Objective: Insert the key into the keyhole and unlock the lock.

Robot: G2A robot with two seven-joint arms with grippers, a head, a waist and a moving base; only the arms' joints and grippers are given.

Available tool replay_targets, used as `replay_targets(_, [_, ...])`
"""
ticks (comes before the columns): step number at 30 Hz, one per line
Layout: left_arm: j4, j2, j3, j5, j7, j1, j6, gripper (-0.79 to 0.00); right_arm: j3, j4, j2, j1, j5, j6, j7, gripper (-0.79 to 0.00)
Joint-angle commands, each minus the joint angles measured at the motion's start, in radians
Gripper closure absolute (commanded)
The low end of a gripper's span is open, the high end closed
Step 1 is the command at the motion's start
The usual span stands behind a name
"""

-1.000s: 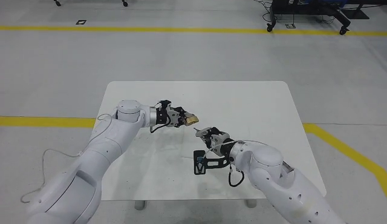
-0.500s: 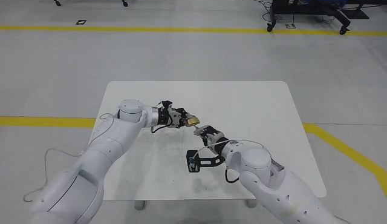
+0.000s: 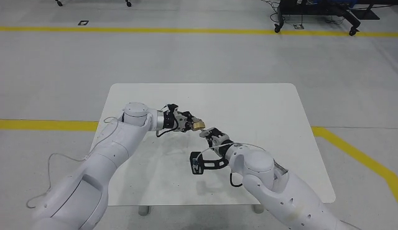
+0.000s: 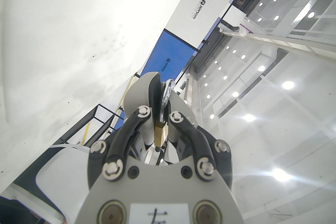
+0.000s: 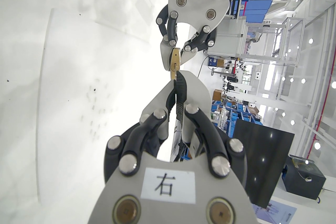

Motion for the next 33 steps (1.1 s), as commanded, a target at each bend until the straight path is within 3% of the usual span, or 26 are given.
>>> replay_targets(1, [0.001,-0.001,-0.004,0.002,0.0,0.001,0.001,0.0,-0.002,0.001,-0.002,0.001,-0.003,-0.002,0.008,0.0])
replay_targets(8, [0.001,-0.005,-0.02,0.005,0.017,0.007,0.0,0.0,-0.007,-0.006,-0.01,-0.004,-0.027,0.004,0.044,0.0])
replay_targets(14, [-0.029,-0.006,-0.052,-0.005,0.139,0.033,-0.046,0.0,-0.012,0.004,-0.029,-0.003,-0.023,0.054,0.144,0.0])
replay_targets(33, [-0.08,0.005,-0.106,0.029,0.146,0.063,-0.001,0.0,-0.04,0.049,-0.067,0.028,-0.035,0.051,0.188,0.0])
